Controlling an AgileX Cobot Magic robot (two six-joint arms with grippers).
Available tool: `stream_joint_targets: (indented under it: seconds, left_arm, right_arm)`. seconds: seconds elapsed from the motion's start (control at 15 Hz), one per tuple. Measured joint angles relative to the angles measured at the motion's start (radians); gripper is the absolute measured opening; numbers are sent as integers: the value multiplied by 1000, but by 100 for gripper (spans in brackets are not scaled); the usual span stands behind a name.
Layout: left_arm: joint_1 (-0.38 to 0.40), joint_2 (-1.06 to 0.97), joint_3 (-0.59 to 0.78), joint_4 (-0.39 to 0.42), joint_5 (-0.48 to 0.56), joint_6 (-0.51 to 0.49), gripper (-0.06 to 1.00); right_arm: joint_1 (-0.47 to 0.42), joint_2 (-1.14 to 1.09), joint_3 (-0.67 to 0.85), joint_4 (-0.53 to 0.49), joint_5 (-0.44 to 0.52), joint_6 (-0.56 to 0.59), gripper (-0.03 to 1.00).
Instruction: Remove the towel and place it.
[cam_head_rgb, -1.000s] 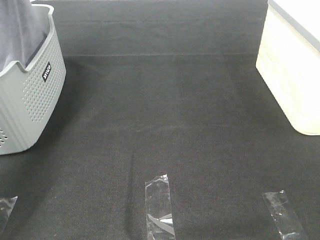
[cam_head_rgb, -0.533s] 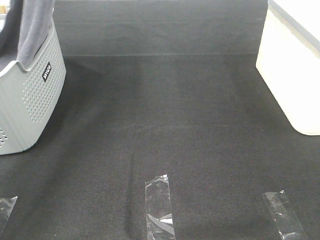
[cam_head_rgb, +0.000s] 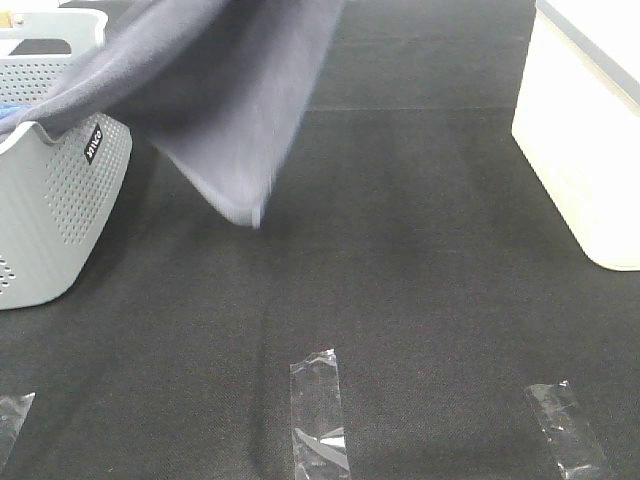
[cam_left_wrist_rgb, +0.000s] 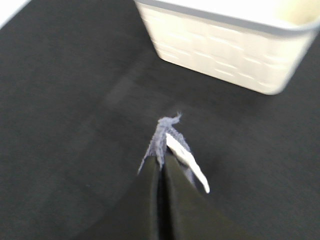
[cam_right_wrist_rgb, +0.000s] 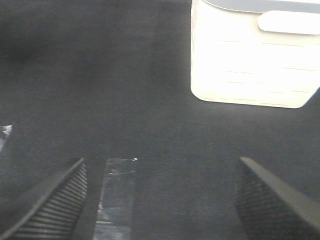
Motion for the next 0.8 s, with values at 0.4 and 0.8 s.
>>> stream_joint_targets:
  seconds: [0.4,0.8]
  left_arm:
    - [-32,-73,0,-14,72,12,0]
    - [-32,-135,0,-78,76,12,0]
  right_arm:
    - [1,220,0,287,8,-213,76]
    - [2,583,-8,602,-48,-563,76]
